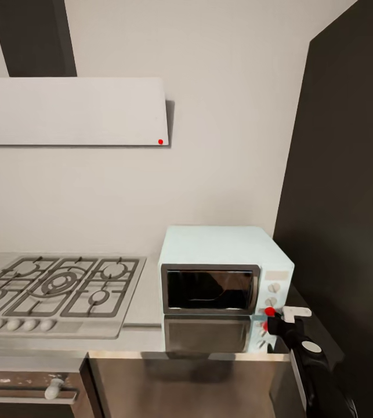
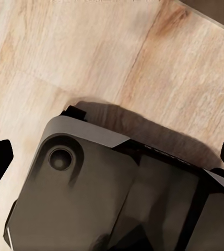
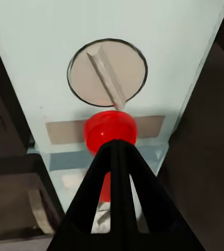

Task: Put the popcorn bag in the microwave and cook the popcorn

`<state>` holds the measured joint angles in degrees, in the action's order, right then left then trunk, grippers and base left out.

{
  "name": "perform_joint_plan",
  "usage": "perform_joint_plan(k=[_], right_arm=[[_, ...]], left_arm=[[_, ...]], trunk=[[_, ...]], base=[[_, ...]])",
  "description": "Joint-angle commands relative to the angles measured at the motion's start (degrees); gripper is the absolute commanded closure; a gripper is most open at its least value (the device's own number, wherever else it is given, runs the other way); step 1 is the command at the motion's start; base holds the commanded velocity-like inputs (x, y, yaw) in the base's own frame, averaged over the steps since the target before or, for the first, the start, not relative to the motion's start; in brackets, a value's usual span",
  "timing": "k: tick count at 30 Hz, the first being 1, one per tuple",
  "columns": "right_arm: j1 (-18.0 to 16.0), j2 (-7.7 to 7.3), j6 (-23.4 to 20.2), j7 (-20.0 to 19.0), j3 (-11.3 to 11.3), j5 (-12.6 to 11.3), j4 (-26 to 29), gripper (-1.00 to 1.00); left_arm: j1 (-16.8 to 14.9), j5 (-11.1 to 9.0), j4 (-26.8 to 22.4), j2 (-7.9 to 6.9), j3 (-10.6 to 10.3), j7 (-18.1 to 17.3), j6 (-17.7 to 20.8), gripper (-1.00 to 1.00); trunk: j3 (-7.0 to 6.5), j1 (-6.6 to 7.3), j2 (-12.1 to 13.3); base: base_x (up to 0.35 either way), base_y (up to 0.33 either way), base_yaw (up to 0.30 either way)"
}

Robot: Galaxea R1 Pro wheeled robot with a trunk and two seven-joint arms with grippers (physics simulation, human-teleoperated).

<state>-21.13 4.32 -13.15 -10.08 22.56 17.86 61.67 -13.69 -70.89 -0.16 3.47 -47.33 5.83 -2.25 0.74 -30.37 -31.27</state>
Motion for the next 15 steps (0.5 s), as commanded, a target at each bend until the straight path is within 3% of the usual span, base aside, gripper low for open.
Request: perform_joint_plan(k=[1, 10, 15], right_arm=[[-0.05, 0.08, -0.21, -0.56, 0.24, 0.6, 0.11, 1.0], [-0.05, 0.07, -0.21, -0.48, 0.21, 0.6, -0.75, 1.0], [-0.05, 0.05, -0.21, -0.47, 0.26, 0.6, -0.93, 1.0]], left_arm=[[-0.02, -0.39, -0.02, -0.04, -0.48, 0.23, -0.12, -1.0], [-0.02, -0.54, 0.0, -0.22, -0.47, 0.23, -0.12, -1.0], [-0.02, -0.64, 0.0, -0.22, -0.48, 0.23, -0.14, -1.0]], trunk=[[0.08, -0.03, -0.07], [0.08, -0.03, -0.07], [0.08, -0.03, -0.07]], base=[[0.1, 0.0, 0.0], [0.134, 0.0, 0.0], [0.022, 0.0, 0.0]])
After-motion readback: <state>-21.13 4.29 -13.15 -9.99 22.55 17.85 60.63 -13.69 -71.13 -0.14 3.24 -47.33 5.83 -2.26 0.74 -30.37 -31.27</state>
